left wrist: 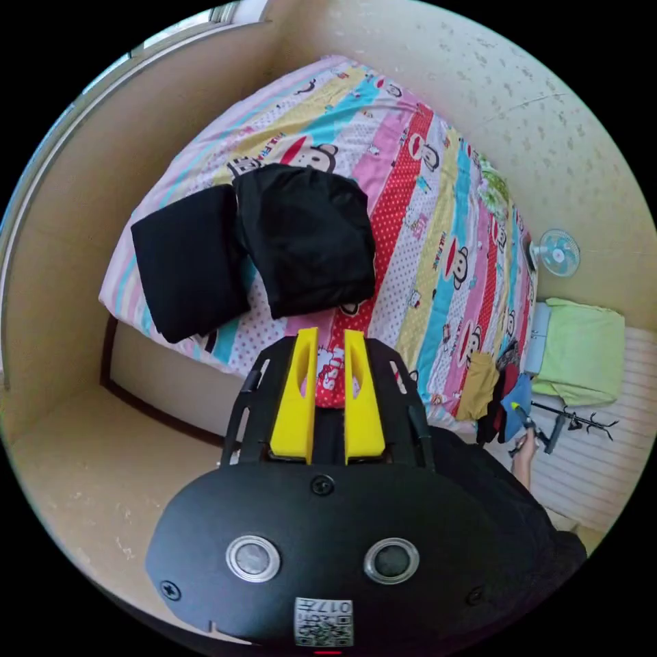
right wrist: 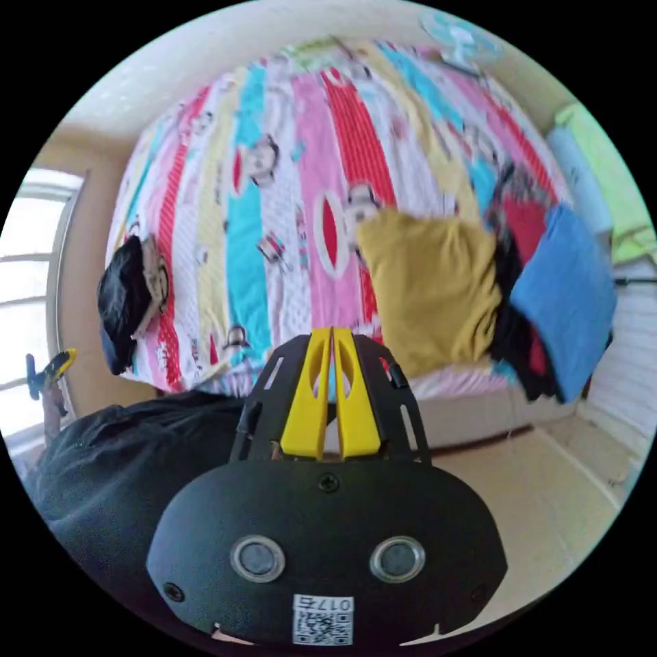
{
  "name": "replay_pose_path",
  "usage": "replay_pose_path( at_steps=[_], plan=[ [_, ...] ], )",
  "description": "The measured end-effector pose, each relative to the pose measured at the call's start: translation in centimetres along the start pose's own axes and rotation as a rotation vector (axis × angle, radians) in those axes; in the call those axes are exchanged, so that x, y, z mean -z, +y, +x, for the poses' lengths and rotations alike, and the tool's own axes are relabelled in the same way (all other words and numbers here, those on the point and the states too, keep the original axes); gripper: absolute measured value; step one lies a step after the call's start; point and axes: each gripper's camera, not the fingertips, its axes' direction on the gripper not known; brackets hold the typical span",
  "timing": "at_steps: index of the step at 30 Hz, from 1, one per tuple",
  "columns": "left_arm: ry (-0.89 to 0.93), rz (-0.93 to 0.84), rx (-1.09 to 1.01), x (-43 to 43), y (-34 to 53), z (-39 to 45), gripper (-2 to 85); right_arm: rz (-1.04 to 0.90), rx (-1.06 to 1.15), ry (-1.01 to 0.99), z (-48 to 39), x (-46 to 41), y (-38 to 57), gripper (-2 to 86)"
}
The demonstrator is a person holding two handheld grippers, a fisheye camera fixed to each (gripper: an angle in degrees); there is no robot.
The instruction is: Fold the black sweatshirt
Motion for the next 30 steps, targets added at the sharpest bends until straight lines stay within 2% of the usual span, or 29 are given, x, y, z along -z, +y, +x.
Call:
replay_pose_path(
  at_steps=[1,3,4,6,9,14,17,19,21,22,24,26,28,30],
  plan=[
    [0.009,0.037,-0.012,0.6,-0.7,-0.1,6.9,0.099,0.018,0.033,-1.5,3.3,-0.5,0.4],
    [0.035,0.064,-0.047,0.7,-2.2,0.2,7.2,0.524,-0.010,0.139,-6.1,16.0,0.7,0.4],
    [0.056,0.067,-0.077,0.3,-3.6,0.7,7.5,0.629,-0.040,0.156,-6.9,18.7,1.6,0.3],
    [0.079,0.048,-0.125,-1.0,-6.0,1.9,8.3,0.989,-0.120,0.161,-9.3,26.7,6.4,0.3],
    [0.072,-0.009,-0.181,-4.0,-10.2,4.3,10.5,1.208,-0.057,0.053,-11.1,32.6,12.5,0.3],
    [0.046,-0.155,-0.155,-10.9,-17.0,6.6,13.4,1.296,-0.021,-0.033,-12.8,38.7,22.0,0.2],
    [0.050,-0.238,-0.050,-15.7,-18.2,5.1,13.0,1.318,-0.068,0.056,-13.8,41.6,27.3,0.3],
    [0.068,-0.193,-0.010,-16.7,-17.1,4.0,11.8,1.304,-0.109,0.102,-14.3,43.1,29.8,0.3],
    [0.132,-0.136,0.017,-15.8,-15.5,3.2,8.5,1.313,-0.128,0.042,-14.5,44.6,32.7,0.3],
    [0.192,-0.120,-0.014,-14.6,-14.2,2.8,4.3,1.327,-0.121,0.018,-14.5,44.9,33.4,0.4],
    [0.370,-0.136,-0.114,-12.8,-11.9,2.0,1.4,1.398,-0.076,-0.082,-14.5,45.2,35.7,0.4],
    [0.764,-0.152,-0.347,-9.0,-8.2,1.8,0.0,1.430,-0.076,-0.187,-13.8,44.6,36.6,0.4],
    [0.988,-0.041,-0.558,-3.3,-4.6,1.7,-0.5,1.459,-0.071,-0.337,-12.7,43.1,37.0,0.5],
    [1.180,0.048,-0.782,3.1,-1.4,1.4,-0.7,1.542,0.045,-0.638,-10.9,40.0,36.8,0.7]
  ],
)
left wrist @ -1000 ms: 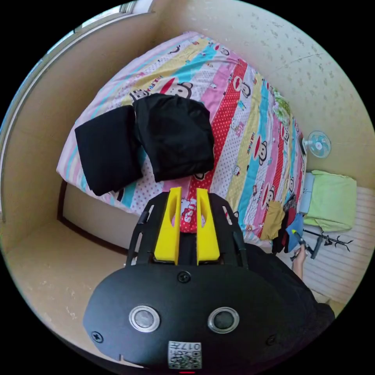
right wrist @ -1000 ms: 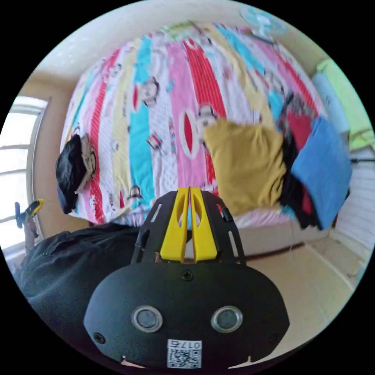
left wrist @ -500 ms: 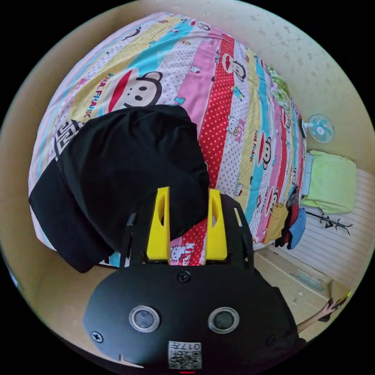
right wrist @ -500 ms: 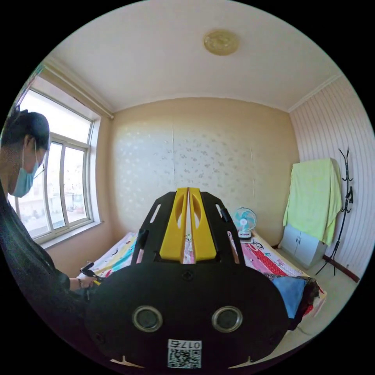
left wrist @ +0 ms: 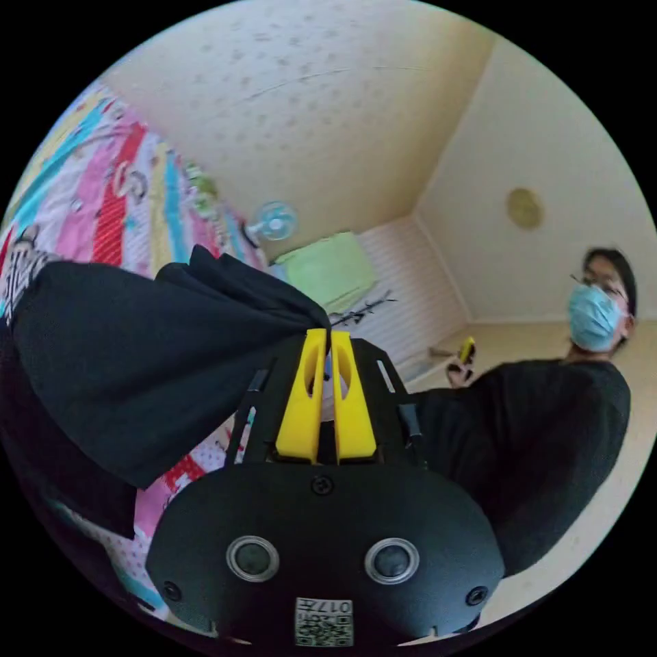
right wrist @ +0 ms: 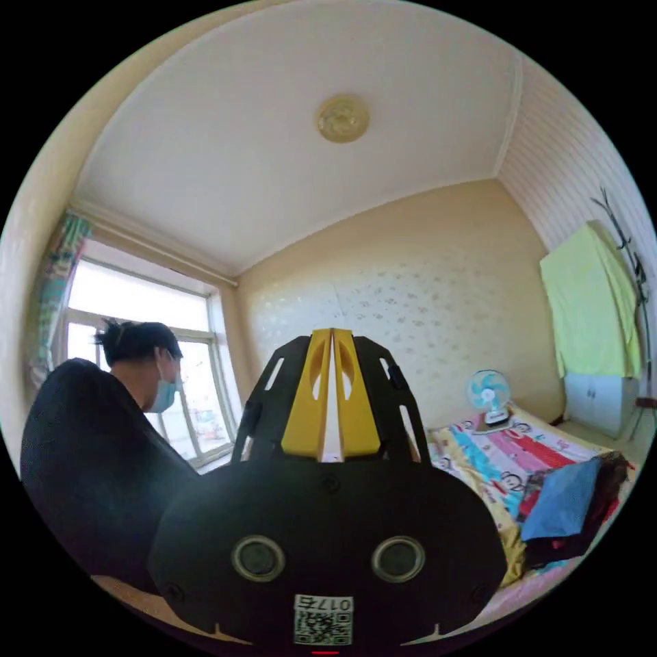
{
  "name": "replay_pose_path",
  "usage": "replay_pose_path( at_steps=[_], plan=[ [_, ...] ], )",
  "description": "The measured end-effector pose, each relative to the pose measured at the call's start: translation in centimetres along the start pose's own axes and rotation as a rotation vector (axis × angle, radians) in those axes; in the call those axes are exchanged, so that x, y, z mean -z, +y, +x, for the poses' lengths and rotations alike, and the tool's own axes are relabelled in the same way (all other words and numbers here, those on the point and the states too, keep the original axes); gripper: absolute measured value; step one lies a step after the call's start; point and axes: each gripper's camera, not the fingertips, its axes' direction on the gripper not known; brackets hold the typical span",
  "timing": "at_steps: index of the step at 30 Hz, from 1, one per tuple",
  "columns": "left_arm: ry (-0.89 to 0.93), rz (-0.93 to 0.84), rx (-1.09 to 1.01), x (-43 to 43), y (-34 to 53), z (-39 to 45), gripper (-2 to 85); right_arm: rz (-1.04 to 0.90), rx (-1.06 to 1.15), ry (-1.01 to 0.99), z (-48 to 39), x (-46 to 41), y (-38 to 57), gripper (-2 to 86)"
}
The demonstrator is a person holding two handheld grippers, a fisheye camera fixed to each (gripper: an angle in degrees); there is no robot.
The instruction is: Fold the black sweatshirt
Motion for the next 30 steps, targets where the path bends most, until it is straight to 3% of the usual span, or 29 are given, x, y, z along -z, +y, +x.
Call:
replay_pose_path(
  at_steps=[3,8,10,14,18,21,24,27,29,30],
  plan=[
    [0.193,0.144,-0.432,4.1,-0.6,11.8,-0.8,0.113,-0.093,-0.326,3.9,-0.8,3.0,1.2],
    [0.702,0.236,-0.968,3.6,-1.6,23.5,-0.6,-0.004,-0.098,-0.509,7.1,-7.9,7.2,4.8],
    [0.874,0.272,-1.015,1.3,-2.5,24.4,-0.4,-0.063,-0.128,-0.595,7.7,-11.5,9.5,8.0],
    [1.320,0.242,-0.872,-8.7,-5.6,25.2,-0.3,-0.221,-0.312,-0.791,7.9,-20.1,17.6,15.9],
    [1.463,0.156,-0.761,-17.6,-6.0,26.9,-0.2,-0.519,-0.326,-0.818,2.8,-28.2,27.3,20.0],
    [1.421,0.030,-0.660,-23.8,-5.5,28.8,-0.3,-0.663,-0.228,-0.912,-2.9,-32.3,32.5,17.9],
    [1.150,-0.132,-0.530,-27.3,-4.6,29.9,-0.4,-0.687,0.015,-0.988,-6.7,-34.0,32.6,7.5],
    [0.766,-0.214,-0.469,-25.7,-2.2,30.1,0.5,-0.785,0.213,-0.807,-6.7,-35.3,30.6,5.2],
    [0.346,-0.142,-0.365,-22.7,0.7,29.3,2.9,-0.777,0.294,-0.690,-5.4,-35.7,28.9,5.0],
    [0.235,-0.100,-0.328,-21.8,1.6,29.0,3.8,-0.732,0.282,-0.626,-4.1,-35.9,27.5,4.9]
  ],
)
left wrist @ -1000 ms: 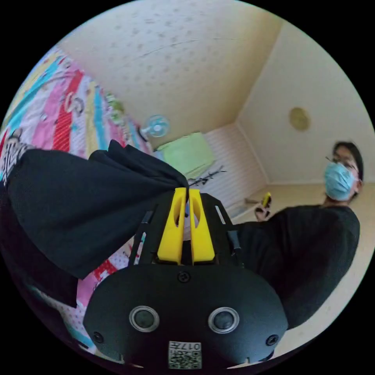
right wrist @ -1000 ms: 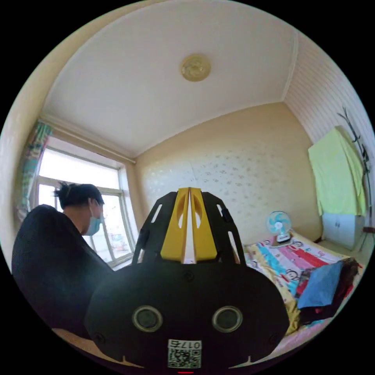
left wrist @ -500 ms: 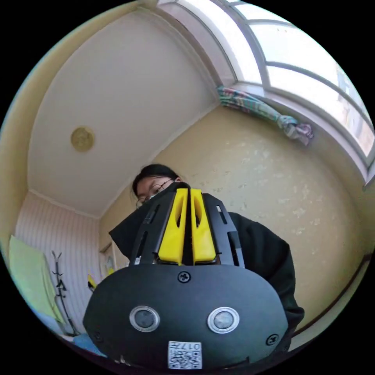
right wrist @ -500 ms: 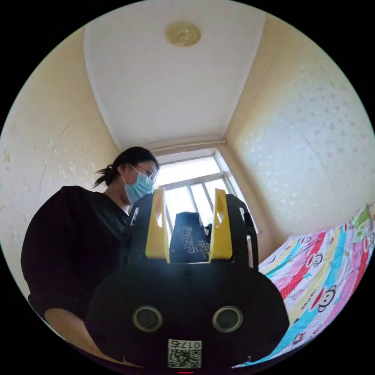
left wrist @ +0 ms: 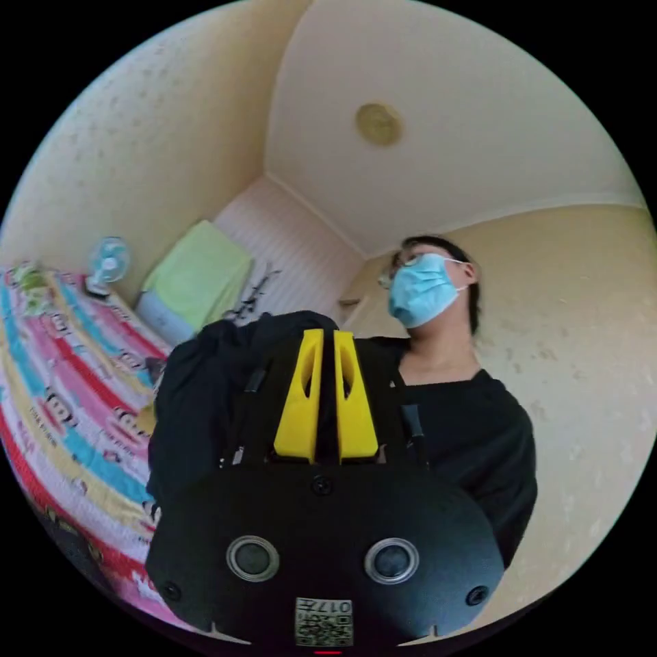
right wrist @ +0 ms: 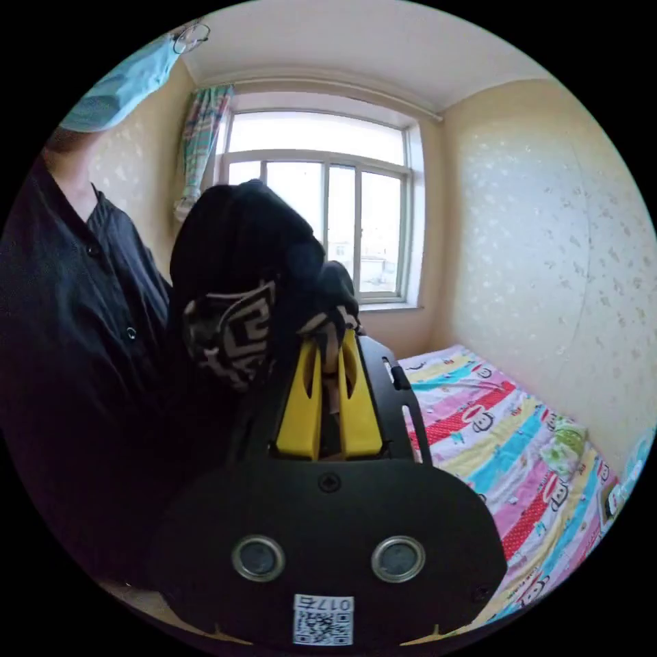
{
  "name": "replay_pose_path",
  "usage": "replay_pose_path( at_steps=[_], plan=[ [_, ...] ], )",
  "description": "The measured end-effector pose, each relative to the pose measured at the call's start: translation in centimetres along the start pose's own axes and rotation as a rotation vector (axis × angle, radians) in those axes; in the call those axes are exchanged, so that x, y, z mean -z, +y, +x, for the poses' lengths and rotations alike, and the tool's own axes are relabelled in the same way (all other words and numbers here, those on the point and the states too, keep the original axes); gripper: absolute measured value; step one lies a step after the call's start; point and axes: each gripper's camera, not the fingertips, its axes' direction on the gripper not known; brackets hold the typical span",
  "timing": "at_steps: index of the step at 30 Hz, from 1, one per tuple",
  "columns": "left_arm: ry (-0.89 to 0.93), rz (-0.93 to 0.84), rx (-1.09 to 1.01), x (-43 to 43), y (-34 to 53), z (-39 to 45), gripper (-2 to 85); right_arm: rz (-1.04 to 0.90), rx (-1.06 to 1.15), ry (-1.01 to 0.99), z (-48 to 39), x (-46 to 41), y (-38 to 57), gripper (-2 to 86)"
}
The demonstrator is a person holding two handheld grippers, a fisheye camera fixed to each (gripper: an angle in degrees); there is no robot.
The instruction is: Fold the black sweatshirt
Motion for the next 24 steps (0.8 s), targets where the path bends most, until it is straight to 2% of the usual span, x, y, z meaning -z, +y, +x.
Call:
replay_pose_path(
  at_steps=[2,5,7,9,11,14,16,19,22,24],
  plan=[
    [-0.397,0.106,0.183,1.9,3.8,0.3,6.9,0.101,-0.041,0.035,1.7,2.2,-0.9,4.9],
    [-0.631,0.111,0.393,1.2,6.9,-1.3,9.3,0.178,-0.017,0.113,2.4,4.1,-2.0,4.9],
    [-0.683,0.059,0.469,-0.9,6.9,-2.8,11.1,0.204,0.002,0.196,1.8,4.2,-2.3,4.8],
    [-0.712,-0.034,0.460,-4.6,5.4,-4.0,12.5,0.260,-0.028,0.203,1.6,4.3,-2.1,4.7],
    [-0.749,-0.134,0.341,-11.1,2.2,-4.4,14.0,0.262,-0.029,0.200,1.5,3.8,-2.0,4.8],
    [-0.813,-0.171,0.105,-19.5,-1.1,-2.9,15.3,0.162,-0.003,0.279,0.9,2.6,-2.4,4.9],
    [-0.882,-0.181,0.019,-23.6,-2.3,-2.6,15.0,0.081,0.022,0.321,0.6,1.7,-2.6,5.0],
    [-1.018,-0.187,0.003,-28.2,-3.2,-4.4,10.8,0.021,-0.016,0.283,1.0,1.0,-2.2,5.3],
    [-1.020,-0.261,-0.017,-30.3,-3.4,-6.4,2.7,-0.011,-0.112,0.334,2.6,1.8,-1.0,5.9],
    [-0.955,-0.194,-0.046,-28.6,-3.7,-6.3,1.4,-0.041,-0.131,0.347,3.9,3.7,0.4,6.8]
  ],
)
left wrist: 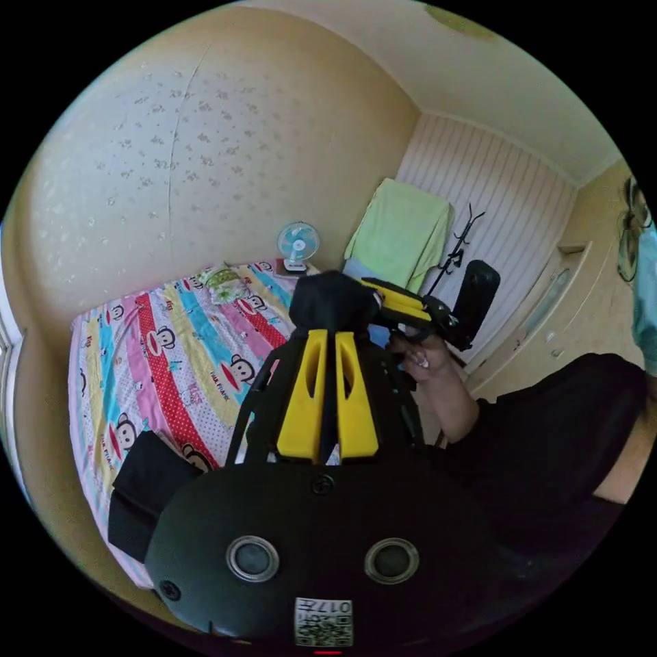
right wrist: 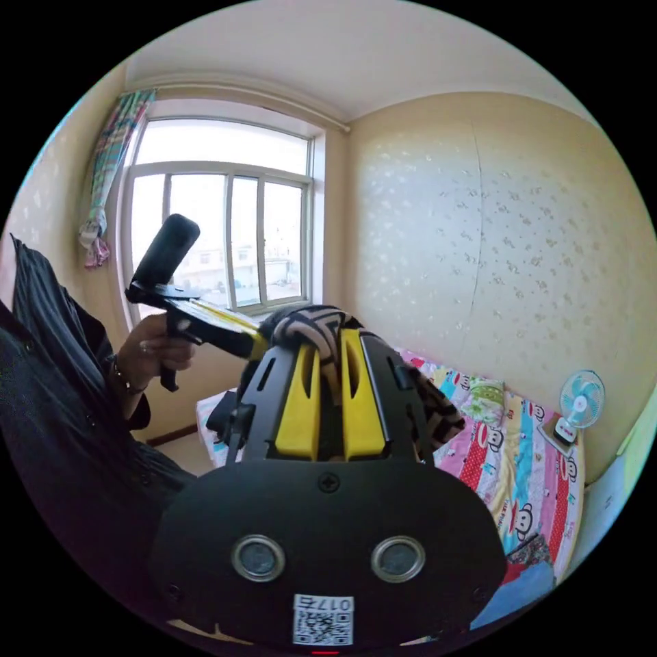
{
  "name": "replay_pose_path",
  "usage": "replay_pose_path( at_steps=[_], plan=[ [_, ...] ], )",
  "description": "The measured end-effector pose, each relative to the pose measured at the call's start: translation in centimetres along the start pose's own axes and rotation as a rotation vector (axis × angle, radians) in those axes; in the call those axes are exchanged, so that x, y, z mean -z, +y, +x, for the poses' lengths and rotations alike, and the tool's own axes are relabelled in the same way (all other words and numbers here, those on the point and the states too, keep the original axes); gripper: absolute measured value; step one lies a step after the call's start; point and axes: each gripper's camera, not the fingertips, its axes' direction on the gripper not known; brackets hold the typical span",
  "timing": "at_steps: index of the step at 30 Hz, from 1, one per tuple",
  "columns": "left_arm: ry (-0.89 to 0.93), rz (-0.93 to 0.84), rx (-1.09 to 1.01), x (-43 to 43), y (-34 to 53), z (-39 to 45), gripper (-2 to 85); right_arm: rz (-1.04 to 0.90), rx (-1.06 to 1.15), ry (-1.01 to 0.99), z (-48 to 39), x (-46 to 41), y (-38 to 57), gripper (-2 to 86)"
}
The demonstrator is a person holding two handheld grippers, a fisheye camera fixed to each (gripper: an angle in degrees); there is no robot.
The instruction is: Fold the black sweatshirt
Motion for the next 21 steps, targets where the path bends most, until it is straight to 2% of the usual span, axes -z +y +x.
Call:
replay_pose_path(
  at_steps=[2,3,5,6,8,10,13,16,19,21],
  plan=[
    [0.174,0.184,0.013,3.3,0.4,-3.1,0.3,0.070,-0.023,-0.070,2.0,2.1,1.5,7.1],
    [0.234,0.209,0.013,3.8,0.3,-3.8,0.1,0.165,-0.061,-0.104,3.4,4.0,3.0,7.0],
    [0.519,0.290,0.034,4.6,-0.4,-7.2,-0.4,0.330,-0.109,-0.130,5.3,6.9,6.0,7.0],
    [0.597,0.321,0.039,4.6,-0.6,-8.0,-0.4,0.431,-0.146,-0.131,6.4,8.5,8.2,7.2],
    [0.901,0.431,0.024,4.3,-1.2,-10.1,-0.6,0.523,-0.210,-0.133,7.9,10.0,11.1,7.9],
    [1.055,0.471,0.003,3.9,-1.9,-10.8,-0.6,0.538,-0.254,-0.143,9.0,10.6,13.2,9.3],
    [1.164,0.454,-0.056,3.0,-3.1,-10.4,-0.7,0.455,-0.258,-0.201,9.8,10.2,15.0,11.7],
    [1.295,0.357,-0.128,1.5,-4.7,-9.1,-0.7,0.379,-0.236,-0.246,10.2,8.8,15.7,12.7],
    [1.437,0.264,-0.156,-0.7,-6.2,-7.6,-0.6,0.407,-0.300,-0.348,12.2,7.1,16.9,13.7],
    [1.490,0.206,-0.146,-2.2,-6.8,-6.7,-0.6,0.451,-0.403,-0.498,14.6,5.4,18.5,15.7]
  ],
)
